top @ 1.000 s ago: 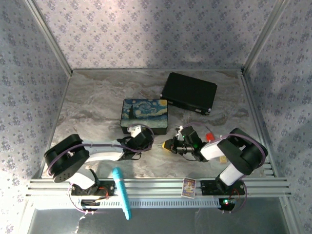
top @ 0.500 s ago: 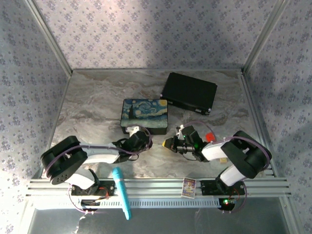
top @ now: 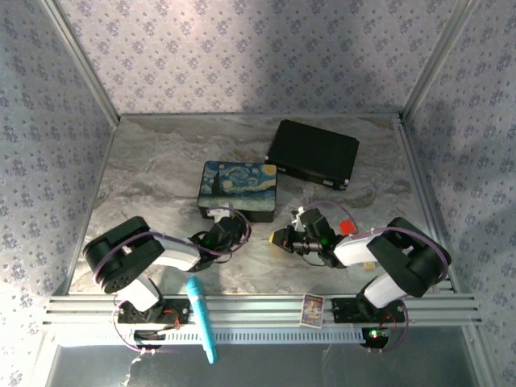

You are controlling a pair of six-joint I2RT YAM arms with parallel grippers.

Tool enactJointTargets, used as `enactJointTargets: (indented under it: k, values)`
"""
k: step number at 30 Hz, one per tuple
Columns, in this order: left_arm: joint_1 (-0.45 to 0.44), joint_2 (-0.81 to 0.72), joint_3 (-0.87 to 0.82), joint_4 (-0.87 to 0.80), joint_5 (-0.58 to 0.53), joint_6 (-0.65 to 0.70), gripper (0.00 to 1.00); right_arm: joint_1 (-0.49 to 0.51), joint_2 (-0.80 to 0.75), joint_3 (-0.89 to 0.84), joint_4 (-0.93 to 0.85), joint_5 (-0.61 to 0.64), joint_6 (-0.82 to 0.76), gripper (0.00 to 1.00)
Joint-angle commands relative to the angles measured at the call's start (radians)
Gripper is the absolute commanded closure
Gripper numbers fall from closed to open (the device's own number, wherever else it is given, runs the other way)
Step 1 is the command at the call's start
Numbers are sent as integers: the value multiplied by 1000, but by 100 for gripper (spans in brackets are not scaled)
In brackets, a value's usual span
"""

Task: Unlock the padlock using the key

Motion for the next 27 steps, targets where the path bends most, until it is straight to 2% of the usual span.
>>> enactJointTargets:
  k: [1, 4, 8, 16, 21, 27]
  values:
    - [12, 53, -28, -17, 30, -21, 79, 5, -19, 4, -14, 18, -13, 100]
    - [11, 20, -28, -56, 34, -33, 90, 6, -21, 1, -14, 19, -11, 100]
    - [3, -46, -25, -107, 77, -64, 96, 0, -11, 1, 30, 13, 13, 100]
    - [6, -146, -21, -116, 202, -212, 98, -20, 55, 13, 224, -60, 151, 100]
    - [14, -212, -18, -137, 218, -269, 100, -15, 50, -3, 283, -65, 202, 100]
    - [18, -271, -3, -161, 235, -277, 100, 3, 30, -48, 334, -56, 255, 100]
